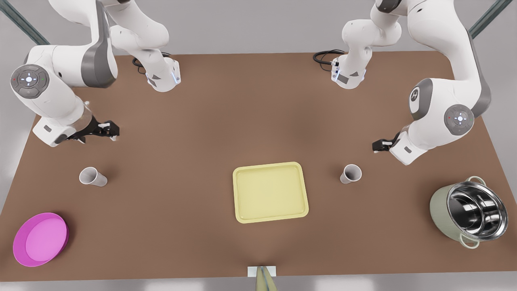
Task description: Use both arms to respectively pick up the white IKEA cups from the middle-left and middle-right positions, then place the white IKEA cups onto the middle-middle tray, ensuring that the cups remain upright and do not tip over
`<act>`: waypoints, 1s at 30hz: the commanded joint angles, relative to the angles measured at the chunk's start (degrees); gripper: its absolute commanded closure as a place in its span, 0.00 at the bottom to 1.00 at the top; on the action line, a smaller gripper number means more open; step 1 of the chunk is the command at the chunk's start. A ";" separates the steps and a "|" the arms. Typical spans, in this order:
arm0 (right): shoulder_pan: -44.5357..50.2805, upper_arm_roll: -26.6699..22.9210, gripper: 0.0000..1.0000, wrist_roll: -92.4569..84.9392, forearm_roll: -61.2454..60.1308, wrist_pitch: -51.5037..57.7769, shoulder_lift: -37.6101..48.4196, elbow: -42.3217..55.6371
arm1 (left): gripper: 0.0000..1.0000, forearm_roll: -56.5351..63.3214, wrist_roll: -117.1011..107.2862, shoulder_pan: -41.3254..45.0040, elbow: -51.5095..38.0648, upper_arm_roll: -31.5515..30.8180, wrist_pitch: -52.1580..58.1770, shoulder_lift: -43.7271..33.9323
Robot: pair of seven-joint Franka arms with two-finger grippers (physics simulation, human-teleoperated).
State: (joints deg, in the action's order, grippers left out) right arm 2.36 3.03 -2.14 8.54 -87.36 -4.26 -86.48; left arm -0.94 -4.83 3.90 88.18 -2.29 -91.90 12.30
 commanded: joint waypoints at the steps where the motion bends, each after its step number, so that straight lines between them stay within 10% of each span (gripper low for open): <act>1: 1.42 0.05 0.00 5.13 0.08 -0.45 -0.05 -0.09 | 0.00 -0.03 -2.20 -0.03 -0.02 -0.08 -1.00 0.00; 9: -13.95 -2.06 0.00 0.56 -6.34 -0.80 -24.57 6.59 | 0.00 -0.38 -1.85 -0.03 2.61 -0.08 -23.50 15.73; 25: -26.61 -2.06 0.00 -24.84 -1.94 -26.20 -31.86 -0.97 | 0.00 -0.38 -1.93 -0.29 16.15 0.00 -30.45 18.02; 30: -26.61 -2.06 0.00 -24.93 -5.11 -25.58 -32.92 -2.73 | 0.68 -4.33 -2.20 -0.12 16.06 0.00 -31.24 18.37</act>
State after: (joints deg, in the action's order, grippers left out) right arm -24.26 0.96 -17.27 4.88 -110.29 -37.18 -89.00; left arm -3.83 -6.40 3.76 104.28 -2.28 -121.44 30.79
